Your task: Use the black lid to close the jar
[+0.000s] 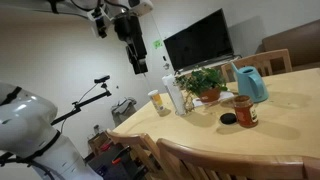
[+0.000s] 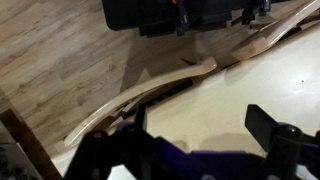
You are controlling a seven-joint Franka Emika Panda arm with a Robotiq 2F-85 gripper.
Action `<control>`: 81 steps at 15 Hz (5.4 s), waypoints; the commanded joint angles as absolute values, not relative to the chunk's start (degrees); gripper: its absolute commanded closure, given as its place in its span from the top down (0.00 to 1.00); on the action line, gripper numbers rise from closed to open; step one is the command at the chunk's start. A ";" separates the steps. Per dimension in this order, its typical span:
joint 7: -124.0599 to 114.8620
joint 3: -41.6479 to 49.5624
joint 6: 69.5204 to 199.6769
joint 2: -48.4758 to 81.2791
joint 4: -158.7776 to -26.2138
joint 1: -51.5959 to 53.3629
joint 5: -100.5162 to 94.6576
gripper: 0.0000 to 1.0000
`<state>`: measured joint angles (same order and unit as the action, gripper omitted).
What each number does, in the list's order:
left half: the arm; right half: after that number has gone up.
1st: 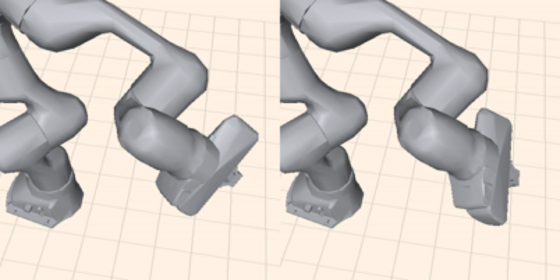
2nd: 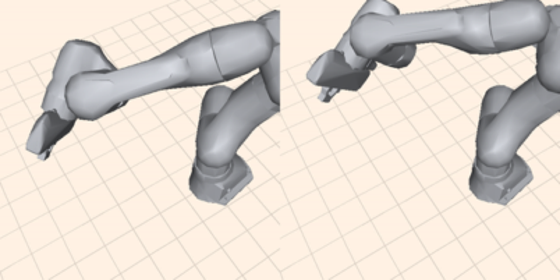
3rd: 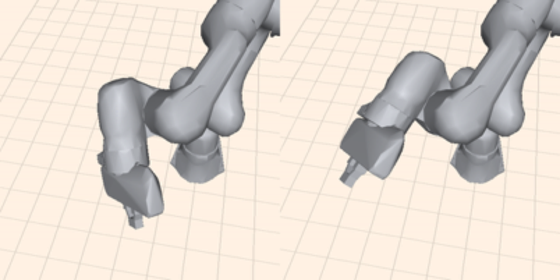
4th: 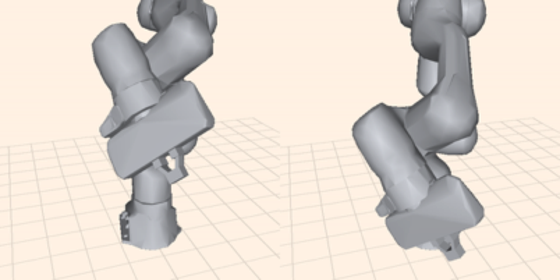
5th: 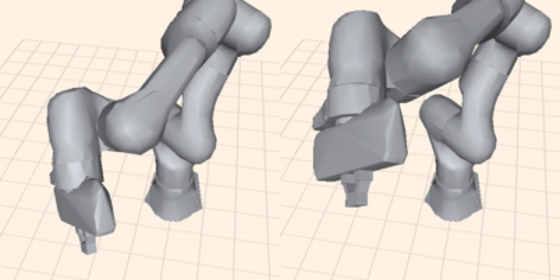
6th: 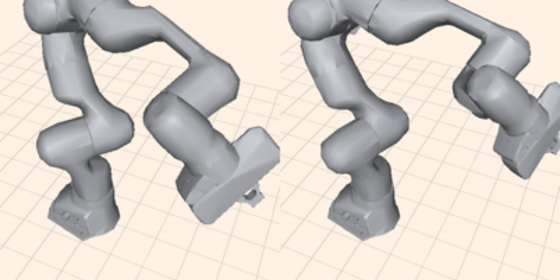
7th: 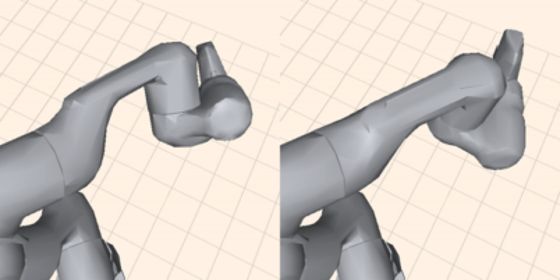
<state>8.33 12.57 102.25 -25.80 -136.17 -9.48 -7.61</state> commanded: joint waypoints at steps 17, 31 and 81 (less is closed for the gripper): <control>31.55 11.63 122.73 -28.12 -141.05 -5.66 -30.38 1.00; 35.76 10.28 133.25 -18.42 -138.83 -4.45 -22.03 1.00; 53.14 6.22 130.79 28.87 -104.39 -2.66 -33.01 1.00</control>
<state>54.47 6.68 131.96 26.96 -105.45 -3.53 -30.51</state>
